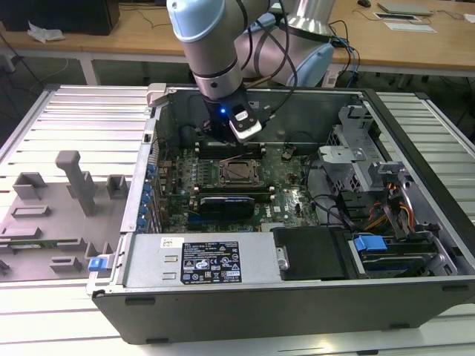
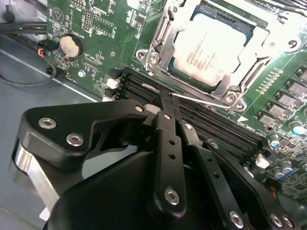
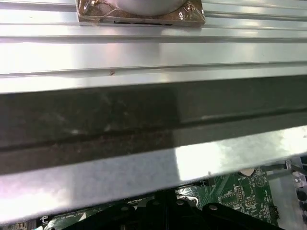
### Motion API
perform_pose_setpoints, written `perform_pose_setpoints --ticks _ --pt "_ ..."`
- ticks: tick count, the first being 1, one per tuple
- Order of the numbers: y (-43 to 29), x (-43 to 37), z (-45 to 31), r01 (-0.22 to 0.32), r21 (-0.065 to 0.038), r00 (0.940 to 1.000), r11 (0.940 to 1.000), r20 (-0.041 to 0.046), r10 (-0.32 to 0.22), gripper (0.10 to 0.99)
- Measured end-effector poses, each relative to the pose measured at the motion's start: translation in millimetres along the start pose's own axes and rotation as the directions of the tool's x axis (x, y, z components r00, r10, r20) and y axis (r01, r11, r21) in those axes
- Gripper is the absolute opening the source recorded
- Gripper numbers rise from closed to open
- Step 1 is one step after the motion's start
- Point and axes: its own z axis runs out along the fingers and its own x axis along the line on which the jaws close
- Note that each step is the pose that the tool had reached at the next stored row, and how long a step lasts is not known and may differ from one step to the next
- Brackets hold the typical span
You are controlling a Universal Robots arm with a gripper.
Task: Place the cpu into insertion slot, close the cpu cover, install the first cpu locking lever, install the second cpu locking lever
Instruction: 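Install the first cpu locking lever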
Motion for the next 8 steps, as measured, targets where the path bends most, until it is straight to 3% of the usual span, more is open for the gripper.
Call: perform_pose_setpoints --ticks 2,8 --pt "-0.1 0.6 0.8 0.002 0.001 1.0000 1.0000 0.0075 -0.002 0.106" --pt "-1.2 3.8 4.8 -0.016 0.007 0.9997 0.9999 0.0187 0.016 0.106"
